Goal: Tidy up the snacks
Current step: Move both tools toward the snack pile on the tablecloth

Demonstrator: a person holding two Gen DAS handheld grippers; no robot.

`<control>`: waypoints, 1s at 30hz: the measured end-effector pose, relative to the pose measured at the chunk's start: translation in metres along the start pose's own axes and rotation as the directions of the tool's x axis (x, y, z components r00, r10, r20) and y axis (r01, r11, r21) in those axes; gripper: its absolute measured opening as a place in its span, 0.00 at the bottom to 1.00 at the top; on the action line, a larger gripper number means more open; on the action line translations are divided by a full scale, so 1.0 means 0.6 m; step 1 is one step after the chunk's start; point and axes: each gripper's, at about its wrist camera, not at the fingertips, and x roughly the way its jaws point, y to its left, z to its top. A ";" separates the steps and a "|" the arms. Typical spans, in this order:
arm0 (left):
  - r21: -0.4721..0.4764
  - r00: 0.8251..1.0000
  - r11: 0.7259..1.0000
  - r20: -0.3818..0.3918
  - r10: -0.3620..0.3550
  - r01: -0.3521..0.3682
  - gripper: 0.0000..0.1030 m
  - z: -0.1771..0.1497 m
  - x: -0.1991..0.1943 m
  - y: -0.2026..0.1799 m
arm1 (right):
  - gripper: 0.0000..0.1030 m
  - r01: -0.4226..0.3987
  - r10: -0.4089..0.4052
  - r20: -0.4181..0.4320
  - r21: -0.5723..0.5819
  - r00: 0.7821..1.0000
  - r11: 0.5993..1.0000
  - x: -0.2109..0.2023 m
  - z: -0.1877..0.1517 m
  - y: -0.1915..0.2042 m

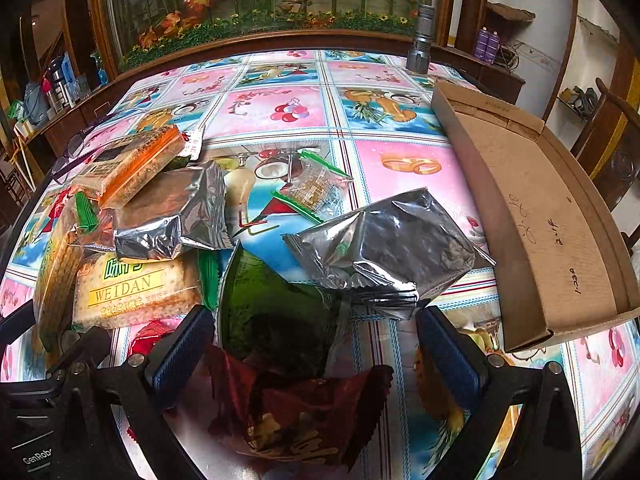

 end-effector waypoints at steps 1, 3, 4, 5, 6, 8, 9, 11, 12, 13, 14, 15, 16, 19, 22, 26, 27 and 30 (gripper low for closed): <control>0.000 1.000 1.000 0.000 0.000 0.000 1.00 0.000 0.000 0.000 | 1.00 0.000 0.000 0.000 0.000 1.000 1.000 0.000 0.000 0.000; 0.000 1.000 1.000 0.000 0.000 0.000 1.00 0.000 0.000 0.000 | 1.00 0.001 -0.001 0.000 0.000 1.000 1.000 0.000 0.000 0.000; 0.000 1.000 1.000 0.000 0.000 0.000 1.00 0.000 0.000 0.000 | 1.00 0.001 -0.001 0.000 0.000 1.000 1.000 0.000 0.000 0.001; 0.000 1.000 1.000 0.000 0.000 0.000 1.00 0.000 0.000 0.000 | 1.00 0.001 -0.001 0.000 0.000 1.000 1.000 0.000 0.000 0.001; -0.001 1.000 1.000 0.000 -0.001 0.001 1.00 0.000 0.000 0.000 | 1.00 0.000 0.000 0.000 -0.002 1.000 1.000 0.000 -0.001 0.001; 0.000 1.000 1.000 -0.002 -0.005 0.005 1.00 -0.001 -0.002 0.001 | 1.00 -0.054 0.052 -0.021 -0.068 0.998 0.996 -0.001 0.000 0.003; -0.003 1.000 1.000 -0.001 -0.029 0.029 1.00 -0.002 -0.005 0.003 | 1.00 -0.096 0.091 -0.045 -0.116 0.995 0.989 0.000 0.003 0.001; -0.029 0.994 0.994 0.030 -0.107 0.108 1.00 -0.004 -0.019 0.016 | 1.00 -0.155 0.141 -0.095 -0.162 0.985 0.975 -0.003 0.003 -0.008; -0.044 0.992 0.991 0.041 -0.122 0.123 1.00 -0.005 -0.022 0.022 | 1.00 -0.204 0.187 -0.115 -0.160 0.976 0.966 -0.010 0.000 -0.017; -0.059 0.990 0.989 0.046 -0.131 0.133 1.00 -0.004 -0.023 0.027 | 1.00 -0.265 0.245 -0.133 -0.160 0.960 0.951 -0.019 -0.002 -0.024; -0.073 0.989 0.987 0.050 -0.143 0.146 1.00 -0.003 -0.023 0.031 | 1.00 -0.313 0.289 -0.148 -0.175 0.946 0.933 -0.027 -0.007 -0.030; -0.081 0.986 0.983 0.057 -0.158 0.162 1.00 -0.003 -0.027 0.034 | 0.99 -0.335 0.308 -0.153 -0.207 0.939 0.919 -0.036 -0.013 -0.030; -0.086 0.982 0.980 0.074 -0.176 0.182 1.00 -0.002 -0.032 0.036 | 0.98 -0.341 0.310 -0.151 -0.260 0.939 0.904 -0.048 -0.022 -0.029; -0.088 0.972 0.975 0.130 -0.193 0.206 0.89 -0.002 -0.049 0.039 | 0.96 -0.420 0.405 -0.115 -0.296 0.907 0.858 -0.088 -0.045 -0.045; -0.099 0.966 0.970 0.158 -0.204 0.221 0.60 0.000 -0.057 0.043 | 0.96 -0.478 0.478 -0.060 -0.229 0.876 0.848 -0.111 -0.051 -0.074; -0.126 0.955 0.956 0.172 -0.242 0.265 0.59 0.000 -0.063 0.057 | 0.87 -0.448 0.461 0.029 -0.194 0.887 0.873 -0.121 -0.034 -0.086; -0.129 0.952 0.954 0.182 -0.246 0.271 0.59 -0.001 -0.066 0.060 | 0.87 -0.452 0.462 0.009 -0.192 0.887 0.871 -0.117 -0.030 -0.084; -0.127 0.947 0.953 0.205 -0.247 0.276 0.59 -0.003 -0.074 0.061 | 0.87 -0.454 0.455 -0.045 -0.213 0.889 0.865 -0.097 -0.025 -0.069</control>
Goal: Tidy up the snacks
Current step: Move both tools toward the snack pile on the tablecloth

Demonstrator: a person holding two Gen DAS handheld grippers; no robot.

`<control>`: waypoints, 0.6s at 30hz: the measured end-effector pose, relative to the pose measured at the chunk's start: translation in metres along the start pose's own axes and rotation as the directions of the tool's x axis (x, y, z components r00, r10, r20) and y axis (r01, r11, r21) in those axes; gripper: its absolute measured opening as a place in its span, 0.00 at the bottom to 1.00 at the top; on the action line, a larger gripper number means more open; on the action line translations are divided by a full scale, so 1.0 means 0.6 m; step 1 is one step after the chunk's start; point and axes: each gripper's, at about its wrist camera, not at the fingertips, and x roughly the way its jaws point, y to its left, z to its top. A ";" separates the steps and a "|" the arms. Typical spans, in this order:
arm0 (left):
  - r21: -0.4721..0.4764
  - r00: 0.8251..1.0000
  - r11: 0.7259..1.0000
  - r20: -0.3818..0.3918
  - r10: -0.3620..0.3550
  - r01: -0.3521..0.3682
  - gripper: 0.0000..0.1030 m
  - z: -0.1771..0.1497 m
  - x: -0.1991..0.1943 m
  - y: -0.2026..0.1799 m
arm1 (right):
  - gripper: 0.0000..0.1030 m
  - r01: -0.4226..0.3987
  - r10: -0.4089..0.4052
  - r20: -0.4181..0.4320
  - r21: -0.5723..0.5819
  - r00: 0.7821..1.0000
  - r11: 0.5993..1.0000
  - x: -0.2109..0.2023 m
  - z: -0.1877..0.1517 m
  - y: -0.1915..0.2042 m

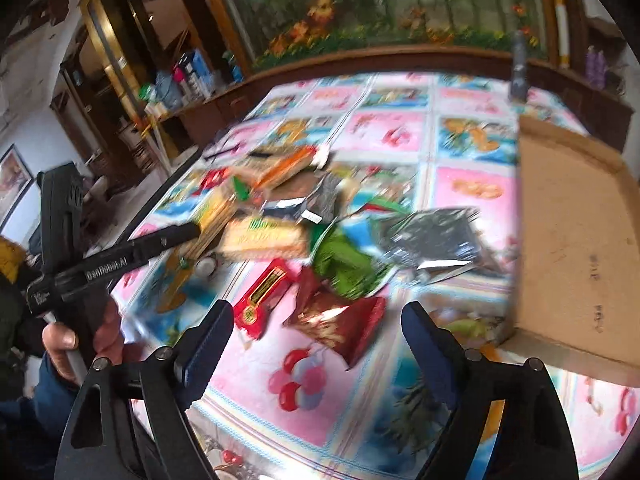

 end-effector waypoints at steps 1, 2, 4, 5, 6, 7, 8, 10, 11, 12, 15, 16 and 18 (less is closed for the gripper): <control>0.002 1.000 1.000 -0.001 0.002 -0.002 0.59 0.000 0.001 -0.001 | 0.87 0.029 -0.029 -0.010 -0.016 1.000 0.999 0.012 0.004 0.001; 0.002 1.000 1.000 -0.007 0.002 -0.002 0.59 -0.001 0.002 -0.001 | 0.85 0.034 -0.034 -0.007 -0.012 0.999 0.999 0.017 0.006 -0.004; -0.005 1.000 1.000 -0.016 0.005 -0.005 0.59 0.000 0.005 0.002 | 0.78 -0.001 0.001 0.002 0.032 1.000 0.999 0.024 0.010 -0.019; -0.012 1.000 1.000 -0.017 0.002 -0.002 0.59 0.000 0.005 0.004 | 0.70 -0.010 0.011 -0.025 0.045 1.000 0.999 0.033 0.010 -0.022; -0.020 1.000 1.000 -0.019 -0.003 0.003 0.59 0.000 0.005 0.007 | 0.67 -0.037 0.039 -0.062 0.031 0.997 0.999 0.039 0.006 -0.018; -0.027 1.000 1.000 -0.023 -0.006 0.006 0.59 0.001 0.006 0.008 | 0.67 -0.068 0.068 -0.080 0.006 0.994 0.998 0.039 0.000 -0.009; -0.032 1.000 0.999 -0.028 -0.010 0.009 0.59 0.001 0.008 0.010 | 0.67 -0.111 0.107 -0.111 -0.035 0.988 0.993 0.037 -0.010 0.006; -0.038 0.999 0.999 -0.043 -0.014 0.013 0.59 0.002 0.013 0.012 | 0.67 -0.196 0.176 -0.166 -0.113 0.970 0.974 0.027 -0.030 0.042; -0.039 0.999 0.999 -0.045 -0.016 0.014 0.59 0.001 0.014 0.012 | 0.67 -0.231 0.206 -0.174 -0.133 0.963 0.964 0.019 -0.036 0.054; -0.038 0.999 0.999 -0.044 -0.017 0.015 0.59 0.000 0.014 0.012 | 0.67 -0.248 0.219 -0.183 -0.154 0.958 0.956 0.012 -0.041 0.064; -0.035 0.999 0.999 -0.036 -0.014 0.013 0.59 -0.001 0.012 0.011 | 0.65 -0.208 0.185 -0.129 -0.201 0.974 0.957 -0.018 -0.033 0.075; -0.035 0.999 0.999 -0.039 -0.014 0.013 0.59 -0.001 0.012 0.011 | 0.63 -0.190 0.177 -0.083 -0.192 0.981 0.963 -0.032 -0.024 0.070; -0.039 0.999 0.999 -0.041 -0.014 0.012 0.59 -0.001 0.010 0.012 | 0.61 -0.190 0.190 -0.015 -0.150 0.982 0.970 -0.054 -0.008 0.060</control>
